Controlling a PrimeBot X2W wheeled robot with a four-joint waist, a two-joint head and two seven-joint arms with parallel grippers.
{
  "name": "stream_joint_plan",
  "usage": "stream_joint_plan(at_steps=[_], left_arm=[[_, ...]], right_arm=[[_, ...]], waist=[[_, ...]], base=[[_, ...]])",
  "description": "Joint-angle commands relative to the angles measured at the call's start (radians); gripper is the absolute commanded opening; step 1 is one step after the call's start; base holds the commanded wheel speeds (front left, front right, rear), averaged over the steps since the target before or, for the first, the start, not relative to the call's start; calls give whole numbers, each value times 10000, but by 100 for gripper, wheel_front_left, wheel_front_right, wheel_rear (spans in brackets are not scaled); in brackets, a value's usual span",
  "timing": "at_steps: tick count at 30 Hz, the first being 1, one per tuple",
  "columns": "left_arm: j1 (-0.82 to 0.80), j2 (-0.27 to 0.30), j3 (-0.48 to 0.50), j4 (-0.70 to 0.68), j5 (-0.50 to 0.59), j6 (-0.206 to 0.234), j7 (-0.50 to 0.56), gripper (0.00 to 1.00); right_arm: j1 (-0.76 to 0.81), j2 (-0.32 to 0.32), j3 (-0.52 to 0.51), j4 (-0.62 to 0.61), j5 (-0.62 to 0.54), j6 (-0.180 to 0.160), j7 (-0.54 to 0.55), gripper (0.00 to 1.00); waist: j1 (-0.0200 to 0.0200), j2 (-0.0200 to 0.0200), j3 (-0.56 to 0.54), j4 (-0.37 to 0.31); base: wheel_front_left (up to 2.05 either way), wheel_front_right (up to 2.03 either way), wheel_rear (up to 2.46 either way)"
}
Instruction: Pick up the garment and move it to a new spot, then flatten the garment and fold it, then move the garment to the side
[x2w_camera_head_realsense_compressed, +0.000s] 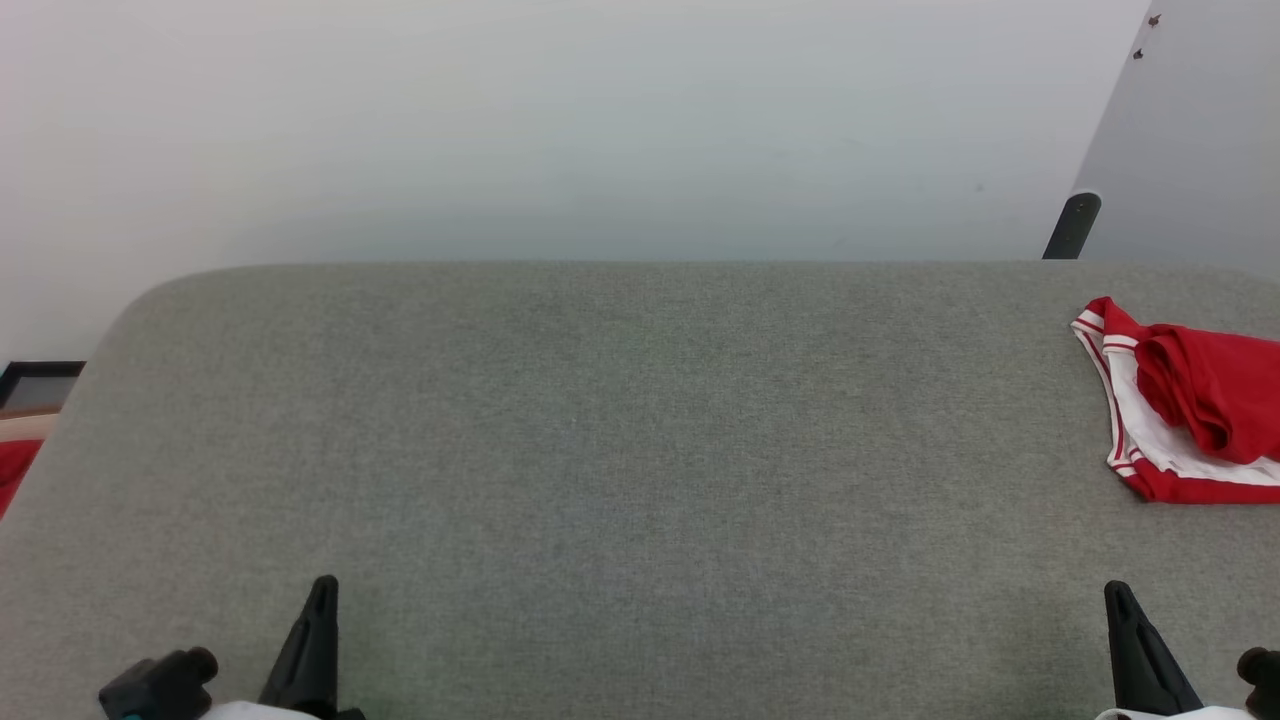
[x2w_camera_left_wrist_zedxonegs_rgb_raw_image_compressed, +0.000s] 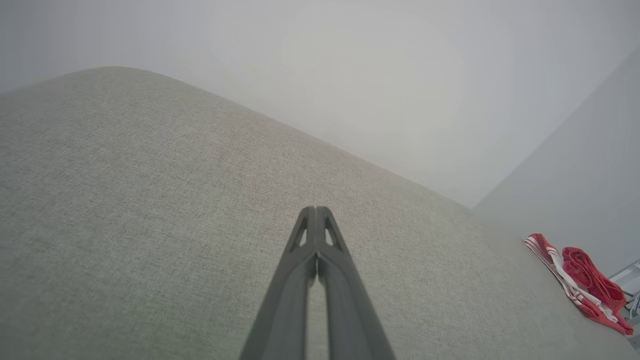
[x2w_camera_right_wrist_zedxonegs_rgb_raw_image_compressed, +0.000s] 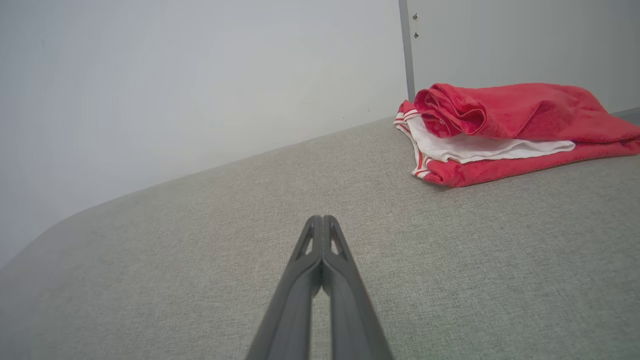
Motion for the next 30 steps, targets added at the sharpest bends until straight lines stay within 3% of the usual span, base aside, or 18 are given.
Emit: stream_joint_plan(at_steps=[1, 30], left_arm=[[-269, 35, 98, -105, -336, -4, 63, 0], [-764, -564, 499, 33, -3730, -12, 1106, 0]], right_arm=[[-312, -33, -85, -110, 389, -1, 63, 0], [-887, 252, -241, 44, 4582, -4, 1099, 0]], waist=[[0, 0, 3, -3], [0, 0, 83, -75]], base=[[0, 0, 0], [0, 0, 0]])
